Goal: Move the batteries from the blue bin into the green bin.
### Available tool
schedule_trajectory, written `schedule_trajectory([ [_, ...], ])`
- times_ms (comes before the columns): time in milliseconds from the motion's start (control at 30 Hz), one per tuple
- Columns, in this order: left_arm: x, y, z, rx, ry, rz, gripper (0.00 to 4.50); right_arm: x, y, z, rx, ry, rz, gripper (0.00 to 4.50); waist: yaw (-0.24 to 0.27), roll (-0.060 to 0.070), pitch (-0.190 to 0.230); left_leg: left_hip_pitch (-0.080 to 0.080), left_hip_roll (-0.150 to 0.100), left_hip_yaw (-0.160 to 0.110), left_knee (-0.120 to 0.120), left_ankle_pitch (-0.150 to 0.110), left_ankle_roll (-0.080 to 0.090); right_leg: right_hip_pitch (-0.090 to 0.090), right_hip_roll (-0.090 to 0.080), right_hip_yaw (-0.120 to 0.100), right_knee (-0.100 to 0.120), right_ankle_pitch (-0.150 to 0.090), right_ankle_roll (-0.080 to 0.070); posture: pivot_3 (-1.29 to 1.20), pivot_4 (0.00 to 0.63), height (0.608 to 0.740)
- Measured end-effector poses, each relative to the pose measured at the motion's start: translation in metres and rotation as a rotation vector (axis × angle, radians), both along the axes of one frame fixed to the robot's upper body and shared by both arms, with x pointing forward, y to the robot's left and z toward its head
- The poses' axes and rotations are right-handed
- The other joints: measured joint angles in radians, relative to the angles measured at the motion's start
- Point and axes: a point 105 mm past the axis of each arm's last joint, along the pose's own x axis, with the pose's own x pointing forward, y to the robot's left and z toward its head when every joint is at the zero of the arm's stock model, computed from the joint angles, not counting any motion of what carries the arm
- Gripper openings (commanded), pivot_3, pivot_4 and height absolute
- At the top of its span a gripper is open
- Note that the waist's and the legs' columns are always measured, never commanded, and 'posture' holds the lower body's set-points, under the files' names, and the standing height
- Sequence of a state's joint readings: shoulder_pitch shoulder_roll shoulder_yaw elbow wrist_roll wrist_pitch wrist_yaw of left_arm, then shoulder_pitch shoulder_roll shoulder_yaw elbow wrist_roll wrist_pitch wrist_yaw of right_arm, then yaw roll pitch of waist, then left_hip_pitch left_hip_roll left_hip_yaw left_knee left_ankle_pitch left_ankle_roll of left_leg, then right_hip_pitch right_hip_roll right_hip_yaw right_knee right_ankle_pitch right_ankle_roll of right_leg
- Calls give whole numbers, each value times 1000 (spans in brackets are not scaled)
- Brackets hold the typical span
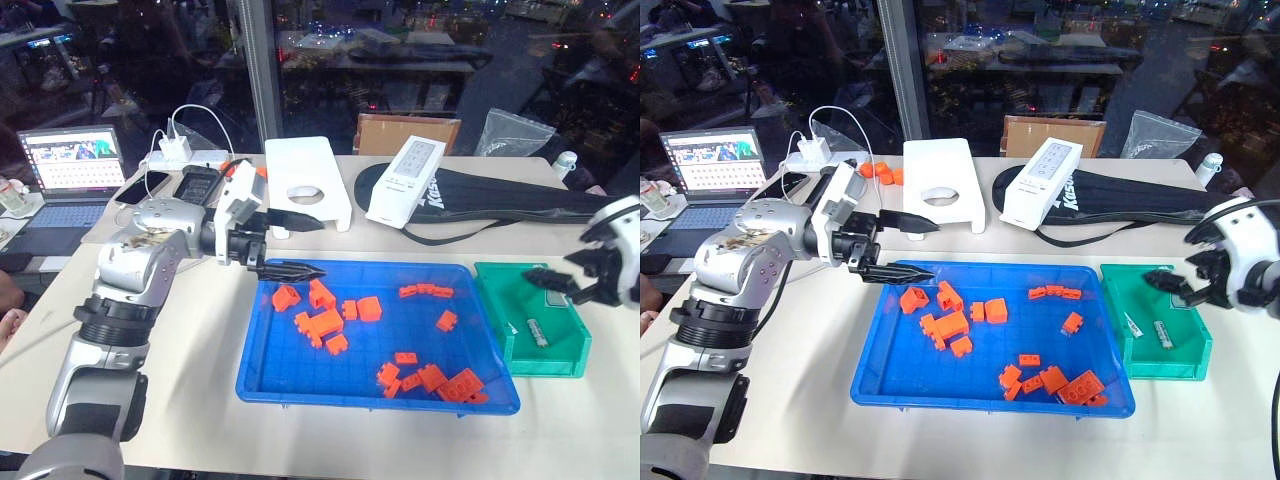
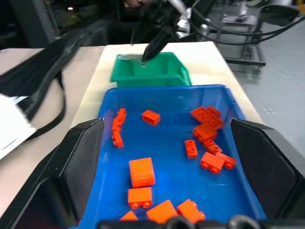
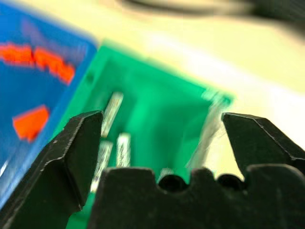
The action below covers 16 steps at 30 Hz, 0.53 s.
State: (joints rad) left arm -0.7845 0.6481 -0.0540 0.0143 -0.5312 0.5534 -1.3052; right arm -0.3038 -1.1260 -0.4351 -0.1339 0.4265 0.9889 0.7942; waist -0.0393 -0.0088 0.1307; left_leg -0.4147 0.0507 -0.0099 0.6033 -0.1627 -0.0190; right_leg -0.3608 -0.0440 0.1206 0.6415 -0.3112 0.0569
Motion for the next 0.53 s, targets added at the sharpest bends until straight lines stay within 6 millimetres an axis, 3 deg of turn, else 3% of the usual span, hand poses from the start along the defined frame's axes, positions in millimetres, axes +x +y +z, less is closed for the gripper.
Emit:
schedule_trajectory([
  [67,8,10,0,-32,-16,95,4500,-5,-3,21,-4,-145,31,4463,1,0,0,0,0,0,0,0,0,1,0,0,0,0,0,0,150,712],
  [133,16,18,-2,-38,-43,190,4500,-11,-6,28,4,-233,36,4463,3,0,0,1,0,-2,1,0,0,4,0,-1,-1,0,0,0,150,712],
  [200,26,32,-11,-46,-46,322,4500,-19,-5,18,17,-304,41,4463,5,-3,-1,5,0,-3,0,-1,0,8,0,-2,-2,0,0,0,150,712],
  [300,30,56,-38,-48,19,475,4500,-27,-5,-21,84,-268,-7,4463,3,-2,0,4,-1,-2,1,0,0,7,-1,0,0,0,0,0,150,712],
  [533,30,74,-54,-86,38,618,4500,-26,-18,-32,77,-359,-149,4463,0,-2,0,7,-1,-2,1,0,0,8,0,0,0,0,0,0,150,712],
])
